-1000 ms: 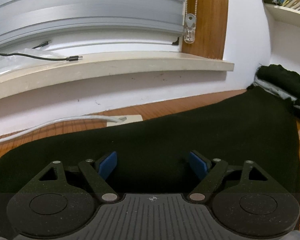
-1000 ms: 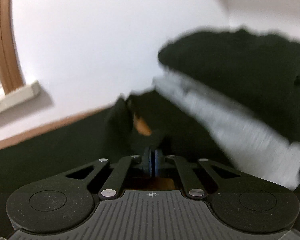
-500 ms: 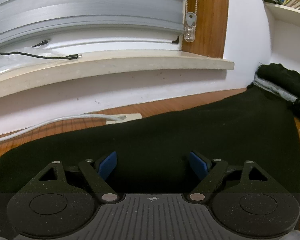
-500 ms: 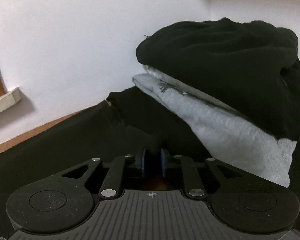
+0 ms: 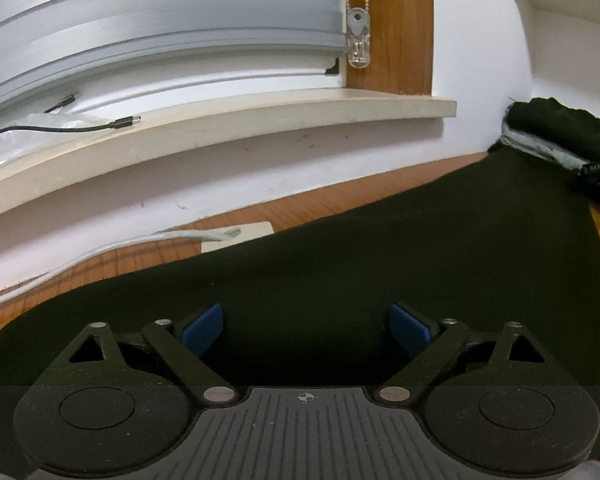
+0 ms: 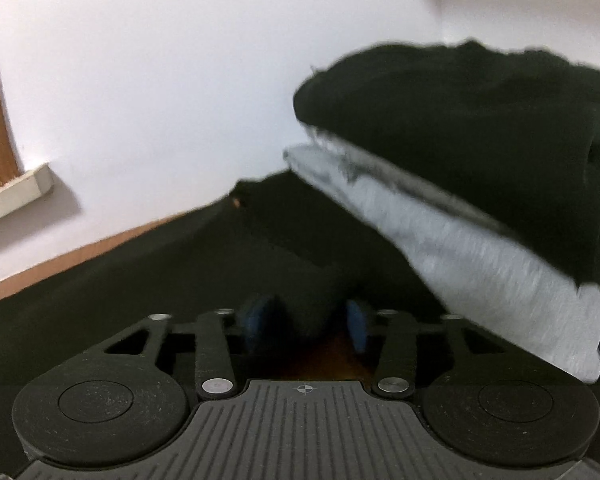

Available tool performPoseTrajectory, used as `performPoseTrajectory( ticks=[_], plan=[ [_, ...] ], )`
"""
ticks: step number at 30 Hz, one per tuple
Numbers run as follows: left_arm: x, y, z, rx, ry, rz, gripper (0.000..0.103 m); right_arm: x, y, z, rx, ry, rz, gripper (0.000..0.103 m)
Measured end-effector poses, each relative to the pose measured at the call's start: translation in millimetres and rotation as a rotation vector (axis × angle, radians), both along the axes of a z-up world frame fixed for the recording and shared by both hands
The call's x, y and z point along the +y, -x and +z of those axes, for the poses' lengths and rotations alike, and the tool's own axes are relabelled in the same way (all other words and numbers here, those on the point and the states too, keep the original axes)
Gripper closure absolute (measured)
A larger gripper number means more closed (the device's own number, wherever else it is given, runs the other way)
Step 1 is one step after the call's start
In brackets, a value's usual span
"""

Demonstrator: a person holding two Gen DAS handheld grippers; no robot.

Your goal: Fold clothes

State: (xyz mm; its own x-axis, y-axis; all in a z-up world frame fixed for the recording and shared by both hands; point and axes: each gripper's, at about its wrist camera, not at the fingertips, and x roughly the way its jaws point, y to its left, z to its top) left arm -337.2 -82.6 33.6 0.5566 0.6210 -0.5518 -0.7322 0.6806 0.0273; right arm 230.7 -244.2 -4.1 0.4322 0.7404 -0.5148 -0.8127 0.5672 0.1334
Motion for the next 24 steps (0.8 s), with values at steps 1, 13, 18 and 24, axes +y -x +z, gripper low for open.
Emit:
performPoseTrajectory(
  ticks=[1,13,18,24],
  plan=[
    [0,1,0,-0.005,0.001,0.001,0.011,0,0,2,-0.007,-0.011,0.002,0.095],
    [-2,-1,0,0.011,-0.007,-0.015,0.008,-1,6,19,-0.01,-0.081,0.013,0.095],
    [-1,-1,0,0.006,-0.009,-0.014,0.0,6,31,42,-0.016,-0.144,0.092,0.095],
    [3,1,-1,-0.015,0.022,-0.027,0.0,41,115,82,-0.061,-0.222,0.304,0.095]
  ],
)
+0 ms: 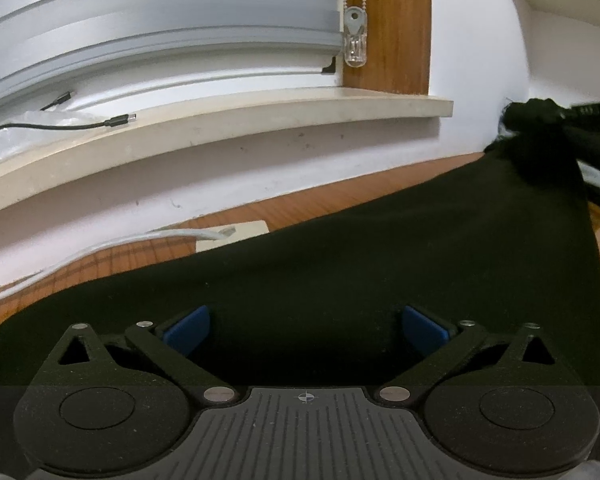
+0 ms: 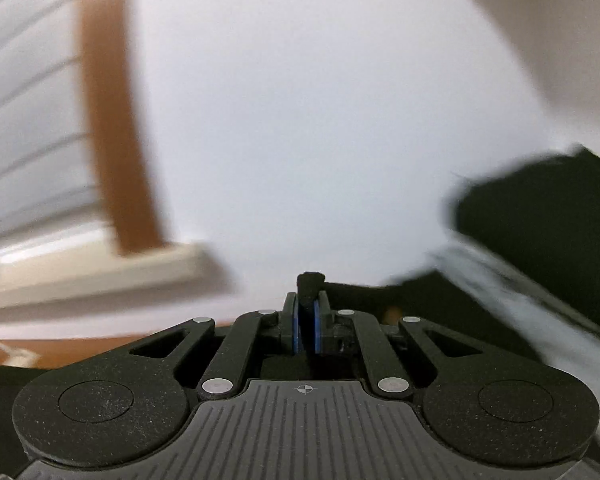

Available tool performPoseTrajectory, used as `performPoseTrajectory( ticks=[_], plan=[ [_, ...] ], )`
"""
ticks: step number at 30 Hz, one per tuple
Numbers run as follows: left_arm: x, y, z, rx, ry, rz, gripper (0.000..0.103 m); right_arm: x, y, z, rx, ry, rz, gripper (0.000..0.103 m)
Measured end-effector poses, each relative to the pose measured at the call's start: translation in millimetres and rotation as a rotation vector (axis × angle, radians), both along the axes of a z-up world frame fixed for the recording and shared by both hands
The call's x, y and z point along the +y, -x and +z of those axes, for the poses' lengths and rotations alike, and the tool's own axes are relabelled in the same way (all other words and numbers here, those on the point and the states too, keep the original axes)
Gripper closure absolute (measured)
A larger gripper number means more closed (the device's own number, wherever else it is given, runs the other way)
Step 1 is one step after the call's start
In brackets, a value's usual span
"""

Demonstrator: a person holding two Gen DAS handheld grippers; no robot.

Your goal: Fold clothes

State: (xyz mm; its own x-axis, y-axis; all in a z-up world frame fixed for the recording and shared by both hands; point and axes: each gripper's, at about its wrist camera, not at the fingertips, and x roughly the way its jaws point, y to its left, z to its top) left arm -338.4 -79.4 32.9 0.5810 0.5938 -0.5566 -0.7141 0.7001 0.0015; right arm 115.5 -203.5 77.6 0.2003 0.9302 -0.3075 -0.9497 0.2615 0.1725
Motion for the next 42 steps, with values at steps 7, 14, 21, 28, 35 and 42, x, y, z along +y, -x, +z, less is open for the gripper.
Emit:
performPoseTrajectory(
  ticks=[7,14,21,28,35,42],
  plan=[
    [13,27,9,-0.15,0.08,0.055,0.0,26,157,24,-0.046,-0.068,0.392,0.095],
    [20,70,23,-0.416,0.233,0.075,0.007,13,273,-31,-0.089,0.057,0.68,0.096],
    [25,44,20,-0.52,0.391,0.033,0.017,10,278,-50,-0.101,0.078,0.673,0.095],
    [51,-3,12,-0.499,0.494,0.024,0.021,5,278,-56,-0.134,0.08,0.666,0.095],
    [63,-27,6,-0.445,0.522,0.002,0.03,3,274,-52,-0.136,0.061,0.654,0.095],
    [64,-23,3,-0.454,0.553,0.017,0.023,0,267,-52,-0.122,0.051,0.651,0.095]
  ],
)
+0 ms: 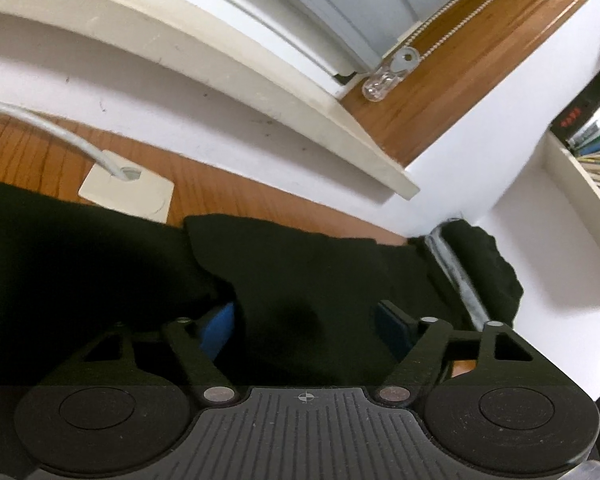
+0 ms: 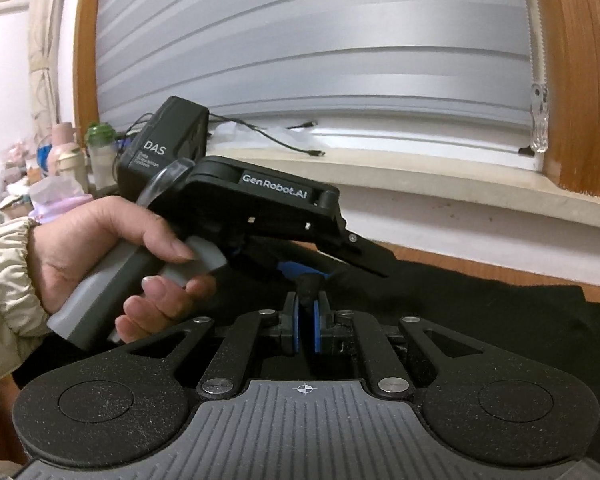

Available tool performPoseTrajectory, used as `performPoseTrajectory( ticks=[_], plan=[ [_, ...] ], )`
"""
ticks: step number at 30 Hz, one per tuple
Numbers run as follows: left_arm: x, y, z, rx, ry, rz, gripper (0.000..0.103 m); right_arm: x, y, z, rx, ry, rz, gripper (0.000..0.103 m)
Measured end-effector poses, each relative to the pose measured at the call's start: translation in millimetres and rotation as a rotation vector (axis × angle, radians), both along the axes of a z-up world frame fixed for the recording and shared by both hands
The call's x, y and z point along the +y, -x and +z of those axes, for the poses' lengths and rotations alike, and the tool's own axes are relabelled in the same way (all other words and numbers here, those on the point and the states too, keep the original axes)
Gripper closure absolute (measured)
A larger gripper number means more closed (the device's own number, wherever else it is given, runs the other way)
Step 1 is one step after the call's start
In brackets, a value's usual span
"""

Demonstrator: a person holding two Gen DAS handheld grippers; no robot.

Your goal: Fold clothes

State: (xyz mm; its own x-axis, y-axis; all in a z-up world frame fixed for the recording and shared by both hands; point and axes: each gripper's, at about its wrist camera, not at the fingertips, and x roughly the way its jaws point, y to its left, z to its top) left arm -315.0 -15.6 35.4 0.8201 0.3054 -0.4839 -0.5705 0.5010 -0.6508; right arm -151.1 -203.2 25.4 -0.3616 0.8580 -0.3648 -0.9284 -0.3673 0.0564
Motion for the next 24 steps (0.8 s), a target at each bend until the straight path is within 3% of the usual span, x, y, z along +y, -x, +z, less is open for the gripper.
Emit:
performPoseTrajectory(
  ticks=[9,11,14,16,19,21,24],
  plan=[
    [11,-2,-9,-0.06,0.061,0.033,0.02,-12,-6,4,0.051,-0.023,0.009,0.096],
    [13,-4,-12,-0.082,0.072,0.037,0.024,-14,-7,3,0.047,-0.026,0.012,0.096],
    [11,-10,-10,-0.052,0.04,0.037,0.044,-15,-7,1,0.04,-0.026,0.012,0.097],
    [8,-13,-7,-0.033,-0.003,0.034,0.067,-15,-7,0,0.042,-0.028,0.012,0.098],
    [7,-15,0,-0.034,-0.038,0.02,0.089,-15,-6,1,0.041,-0.032,0.01,0.098],
    [5,-15,6,-0.034,-0.061,0.007,0.1,-15,-7,4,0.061,-0.034,0.018,0.098],
    [0,-14,22,-0.04,-0.116,-0.005,0.102,-18,-9,13,0.083,-0.067,0.025,0.098]
  ],
)
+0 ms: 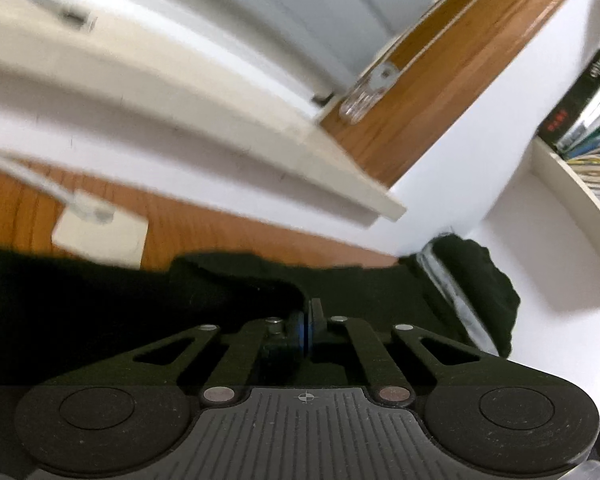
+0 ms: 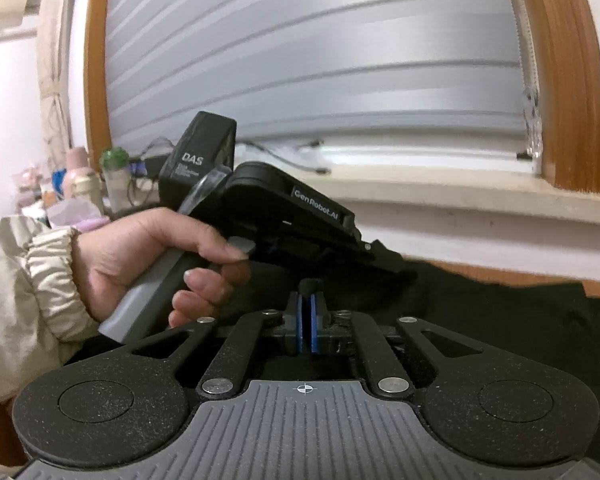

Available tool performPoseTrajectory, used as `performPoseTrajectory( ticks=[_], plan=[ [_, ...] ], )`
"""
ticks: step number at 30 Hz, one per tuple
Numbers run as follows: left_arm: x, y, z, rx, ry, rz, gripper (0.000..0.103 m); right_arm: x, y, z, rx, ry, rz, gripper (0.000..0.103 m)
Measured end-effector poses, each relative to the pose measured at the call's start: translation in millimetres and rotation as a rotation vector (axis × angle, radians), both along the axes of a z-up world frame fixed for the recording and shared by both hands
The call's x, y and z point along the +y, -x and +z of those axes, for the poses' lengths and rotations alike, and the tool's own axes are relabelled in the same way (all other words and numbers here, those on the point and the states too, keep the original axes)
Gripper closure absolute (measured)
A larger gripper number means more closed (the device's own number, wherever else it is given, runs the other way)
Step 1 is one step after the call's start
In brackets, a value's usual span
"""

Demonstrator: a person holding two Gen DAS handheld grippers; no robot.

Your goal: Fold clothes

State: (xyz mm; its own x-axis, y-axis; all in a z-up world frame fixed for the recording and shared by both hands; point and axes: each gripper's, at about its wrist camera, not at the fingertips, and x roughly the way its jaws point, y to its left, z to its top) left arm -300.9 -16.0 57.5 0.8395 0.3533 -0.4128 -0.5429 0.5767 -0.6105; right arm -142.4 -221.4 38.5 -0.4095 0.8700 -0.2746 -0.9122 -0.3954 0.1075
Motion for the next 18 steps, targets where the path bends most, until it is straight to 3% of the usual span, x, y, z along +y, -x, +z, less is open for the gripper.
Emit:
performPoseTrajectory(
  ticks=[12,18],
  plan=[
    [-21,33,99,-0.052,-0.191,0.029,0.102,-4,6,81,0.082,-0.172,0.028,0.099],
    [-38,85,169,-0.037,-0.321,0.074,0.102,7,66,136,0.062,-0.275,0.147,0.099]
  ],
)
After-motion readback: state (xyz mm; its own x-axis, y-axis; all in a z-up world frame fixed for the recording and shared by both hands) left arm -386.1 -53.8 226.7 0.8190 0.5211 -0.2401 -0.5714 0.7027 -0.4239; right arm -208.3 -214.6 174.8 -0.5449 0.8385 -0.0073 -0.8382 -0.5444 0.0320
